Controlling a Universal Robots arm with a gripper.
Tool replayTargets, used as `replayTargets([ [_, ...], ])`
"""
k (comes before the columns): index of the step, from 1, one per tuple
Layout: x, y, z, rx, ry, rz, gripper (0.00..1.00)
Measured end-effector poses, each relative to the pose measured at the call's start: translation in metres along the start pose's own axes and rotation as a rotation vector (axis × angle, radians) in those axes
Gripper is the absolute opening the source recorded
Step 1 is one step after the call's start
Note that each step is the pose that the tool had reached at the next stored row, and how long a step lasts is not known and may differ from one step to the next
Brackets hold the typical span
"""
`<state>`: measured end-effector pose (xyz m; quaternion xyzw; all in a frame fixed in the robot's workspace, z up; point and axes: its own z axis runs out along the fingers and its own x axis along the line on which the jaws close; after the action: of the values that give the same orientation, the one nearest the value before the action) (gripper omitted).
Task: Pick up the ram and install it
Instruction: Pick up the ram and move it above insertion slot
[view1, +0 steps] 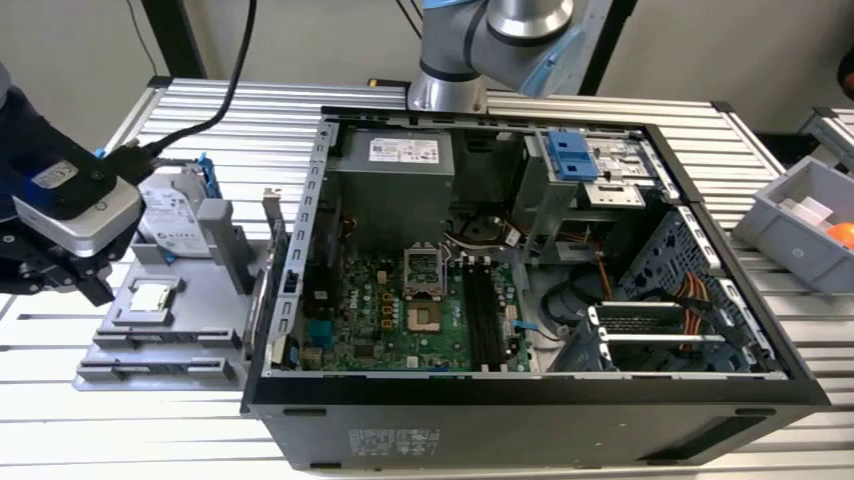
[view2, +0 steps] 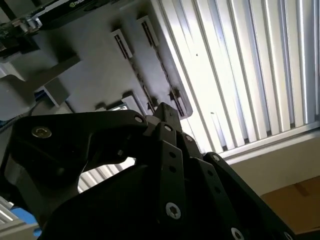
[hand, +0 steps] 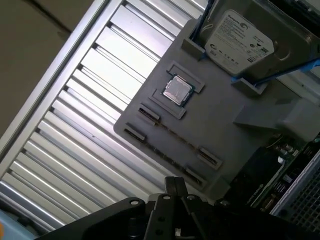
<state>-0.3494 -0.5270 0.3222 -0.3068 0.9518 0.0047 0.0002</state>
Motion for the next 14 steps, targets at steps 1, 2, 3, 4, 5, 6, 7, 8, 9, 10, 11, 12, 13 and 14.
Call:
replayTargets([
  [1,0.0000,0.0000,0.0000,0.0000,0.0001,-0.009,0.00],
  [2,-0.0001,0.0000,-0.0001,0.0000,0.0003,-0.018,0.00],
  [3,-0.0001,0.0000,0.0000,-0.0001,0.0002,-0.027,0.00],
  [4,-0.0001,0.0001,0.0000,-0.0001,0.0003,-0.036,0.00],
  [5,-0.0001,0.0002,0.0000,-0.0001,0.0005,-0.046,0.00],
  [6,-0.0002,0.0002,0.0000,-0.0002,0.0005,-0.055,0.00],
  [7,-0.0002,0.0002,0.0000,-0.0002,0.0006,-0.064,0.00],
  [8,-0.0002,0.0003,0.0000,-0.0002,0.0007,-0.073,0.00],
  [9,-0.0002,0.0003,0.0000,-0.0003,0.0007,-0.082,0.00],
  [10,-0.0003,0.0004,0.0000,-0.0003,0.0009,-0.091,0.00],
  [11,-0.0003,0.0004,0.0000,-0.0003,0.0009,-0.101,0.00],
  [12,-0.0003,0.0005,0.0000,-0.0003,0.0010,-0.110,0.00],
  [13,-0.0004,0.0005,0.0000,-0.0004,0.0011,-0.119,0.00],
  [14,-0.0004,0.0005,0.0000,-0.0004,0.0012,-0.129,0.00],
])
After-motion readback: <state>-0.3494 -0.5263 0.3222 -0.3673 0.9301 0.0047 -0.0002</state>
